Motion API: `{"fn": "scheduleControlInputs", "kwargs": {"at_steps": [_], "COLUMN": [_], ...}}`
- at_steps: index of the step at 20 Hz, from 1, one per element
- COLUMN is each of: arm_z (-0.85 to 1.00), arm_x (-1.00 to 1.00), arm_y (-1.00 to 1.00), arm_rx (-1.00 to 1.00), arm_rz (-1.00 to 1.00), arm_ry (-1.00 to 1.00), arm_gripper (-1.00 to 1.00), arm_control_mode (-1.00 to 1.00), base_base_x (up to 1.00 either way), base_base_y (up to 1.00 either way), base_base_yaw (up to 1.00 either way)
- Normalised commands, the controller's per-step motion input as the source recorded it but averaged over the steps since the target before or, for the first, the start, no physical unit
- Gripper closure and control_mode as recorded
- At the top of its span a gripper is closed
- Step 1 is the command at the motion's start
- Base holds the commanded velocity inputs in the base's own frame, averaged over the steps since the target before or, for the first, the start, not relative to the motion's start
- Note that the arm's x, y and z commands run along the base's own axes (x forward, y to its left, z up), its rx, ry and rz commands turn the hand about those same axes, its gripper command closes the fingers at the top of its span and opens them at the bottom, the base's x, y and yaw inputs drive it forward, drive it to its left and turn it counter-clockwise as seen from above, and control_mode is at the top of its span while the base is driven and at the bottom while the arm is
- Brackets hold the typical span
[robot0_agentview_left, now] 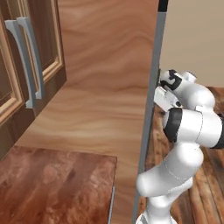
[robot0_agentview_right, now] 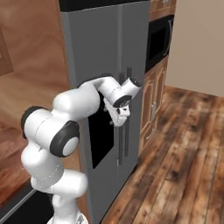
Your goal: Take the peach and sweet potato from the highest rack and move them to the second highest rack where the broccoli and mango are located, to maximize freezer space. Close the freezer door after rearranging.
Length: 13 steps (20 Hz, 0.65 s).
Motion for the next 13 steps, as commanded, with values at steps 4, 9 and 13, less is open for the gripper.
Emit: {"fn": "scheduleControlInputs", "kwargs": {"at_steps": [4,9,13], "arm_z": [-0.19,-0.14,-0.06], "arm_x": [0.27,0.0,-0.46], "arm_y": [0.57,0.41,0.25], "arm_rx": [0.01,0.0,0.0], "arm_rz": [0.65,0.41,0.17], "arm_ry": [0.0,-0.03,-0.23], "arm_gripper": [-1.0,-1.0,-1.0], "arm_control_mode": [-1.0,-1.0,-1.0], "base_base_x": [0.0,0.0,0.0], "base_base_y": [0.0,0.0,0.0], "base_base_yaw": [0.0,0.0,0.0]}}
